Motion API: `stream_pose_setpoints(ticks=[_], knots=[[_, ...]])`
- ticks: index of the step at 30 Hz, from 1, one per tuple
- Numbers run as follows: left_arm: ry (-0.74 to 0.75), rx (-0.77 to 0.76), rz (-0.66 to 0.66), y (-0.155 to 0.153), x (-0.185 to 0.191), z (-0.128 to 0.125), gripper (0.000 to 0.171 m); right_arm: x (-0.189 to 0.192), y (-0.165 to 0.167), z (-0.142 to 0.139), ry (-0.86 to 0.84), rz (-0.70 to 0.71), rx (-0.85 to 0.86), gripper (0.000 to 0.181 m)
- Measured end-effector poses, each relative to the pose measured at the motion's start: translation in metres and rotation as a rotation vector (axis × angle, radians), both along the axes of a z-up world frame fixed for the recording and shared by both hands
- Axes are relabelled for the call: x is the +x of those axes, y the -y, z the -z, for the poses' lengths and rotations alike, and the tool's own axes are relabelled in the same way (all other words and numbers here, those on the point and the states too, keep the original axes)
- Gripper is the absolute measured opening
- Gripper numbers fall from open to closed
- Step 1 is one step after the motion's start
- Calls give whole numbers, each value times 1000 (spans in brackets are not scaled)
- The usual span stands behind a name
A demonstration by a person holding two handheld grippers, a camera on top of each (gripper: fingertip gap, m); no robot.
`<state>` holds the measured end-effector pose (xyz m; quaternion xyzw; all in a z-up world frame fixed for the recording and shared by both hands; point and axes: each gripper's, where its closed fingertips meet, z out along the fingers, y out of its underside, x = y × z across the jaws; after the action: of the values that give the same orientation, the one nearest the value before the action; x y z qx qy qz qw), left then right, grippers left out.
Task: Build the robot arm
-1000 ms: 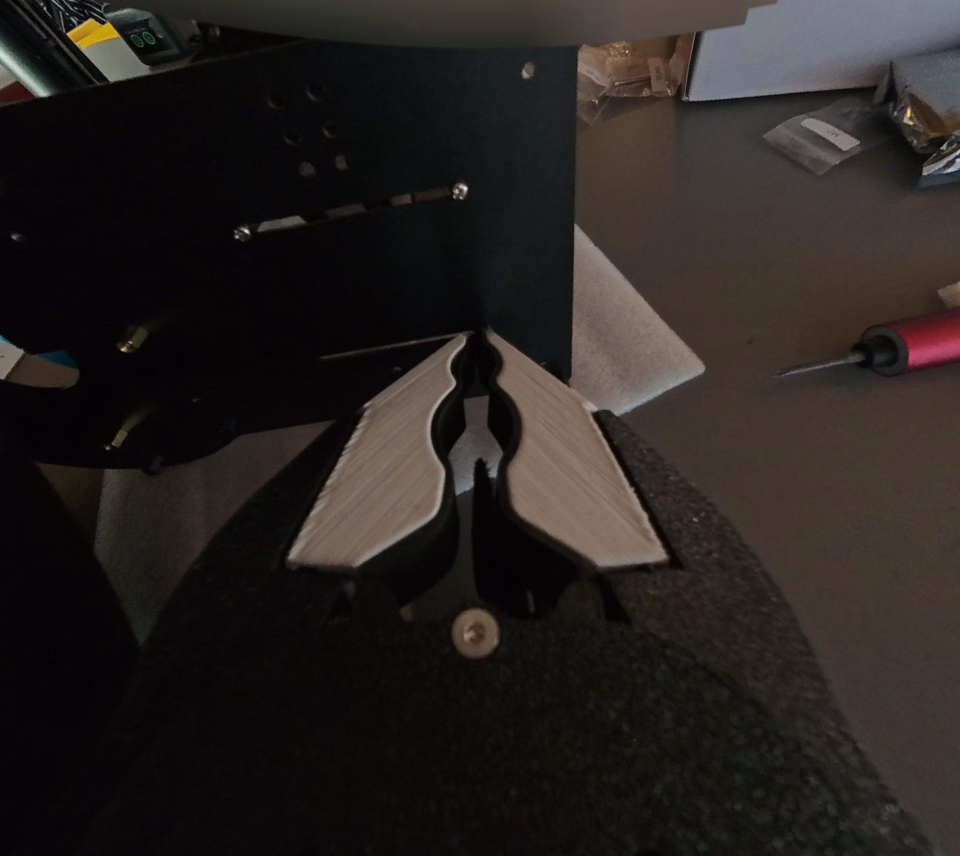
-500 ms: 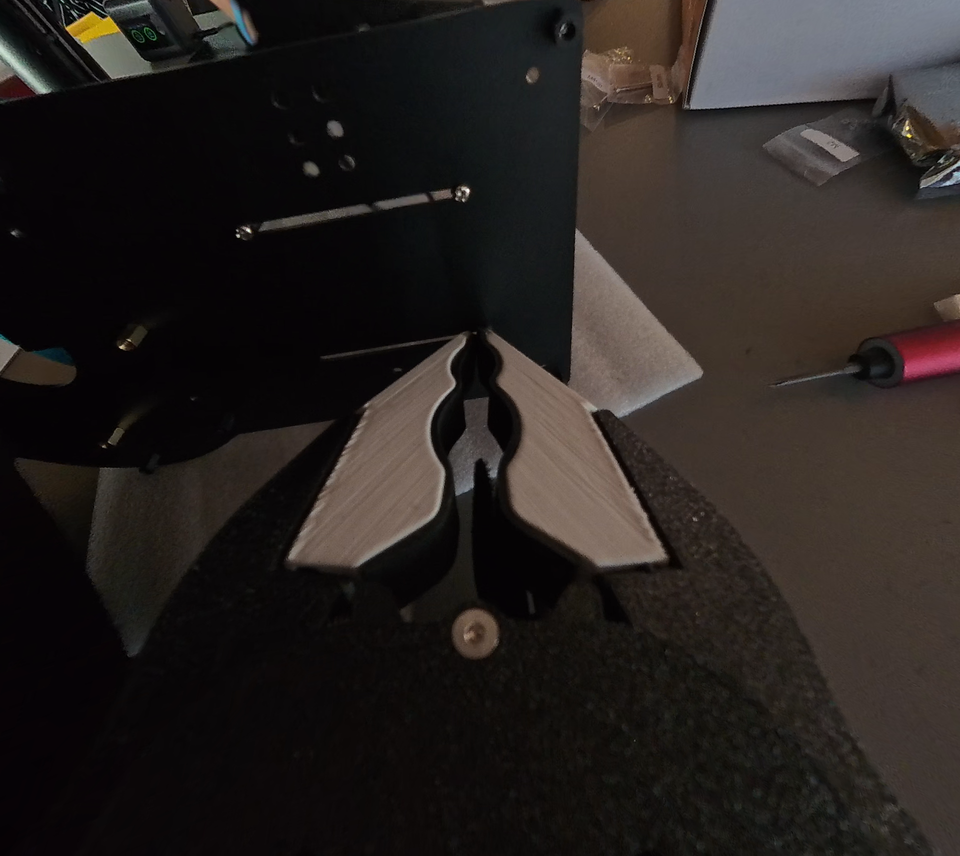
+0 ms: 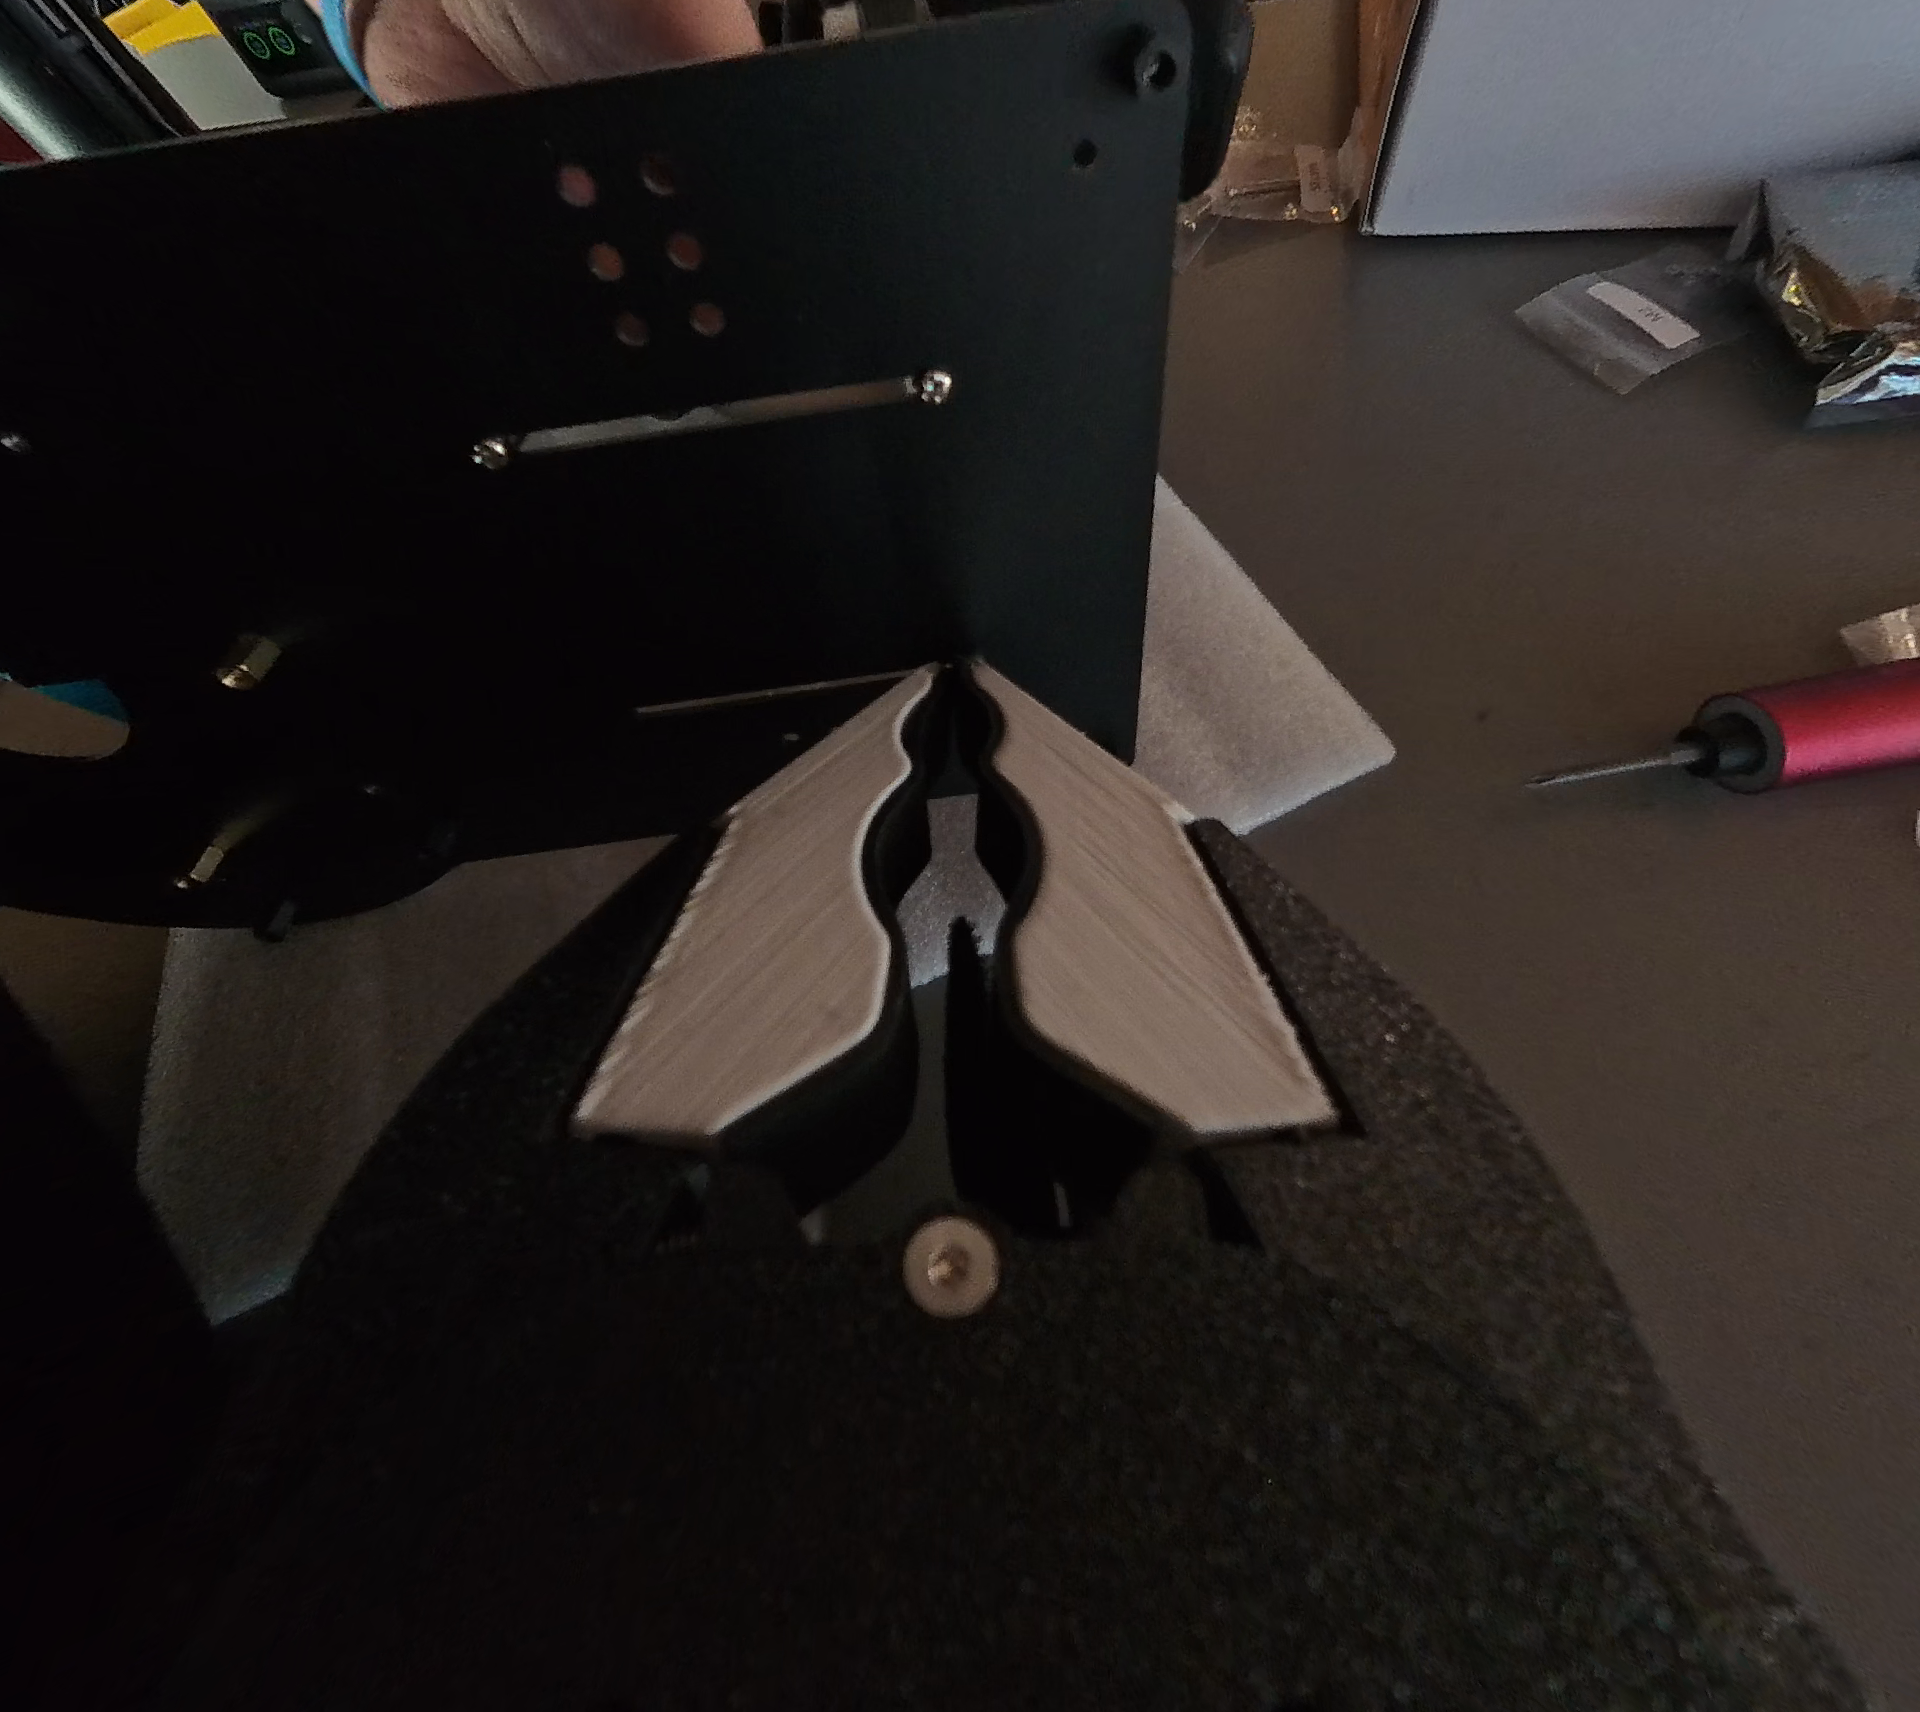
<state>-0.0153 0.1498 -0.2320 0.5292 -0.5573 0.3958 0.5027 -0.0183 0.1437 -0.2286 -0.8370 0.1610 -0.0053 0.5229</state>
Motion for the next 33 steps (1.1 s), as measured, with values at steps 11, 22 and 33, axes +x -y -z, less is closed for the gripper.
stream_pose_setpoints(ticks=[11,22,33], knots=[[170,24,19,8,6,-4,4,0,0,0,-5,0,0,0],[56,-30,38,3,0,-2,20,0,-1,1,-1,2,-2,0],[347,44,117,5,-1,-3,7,1,-1,0,-13,0,2,0]])
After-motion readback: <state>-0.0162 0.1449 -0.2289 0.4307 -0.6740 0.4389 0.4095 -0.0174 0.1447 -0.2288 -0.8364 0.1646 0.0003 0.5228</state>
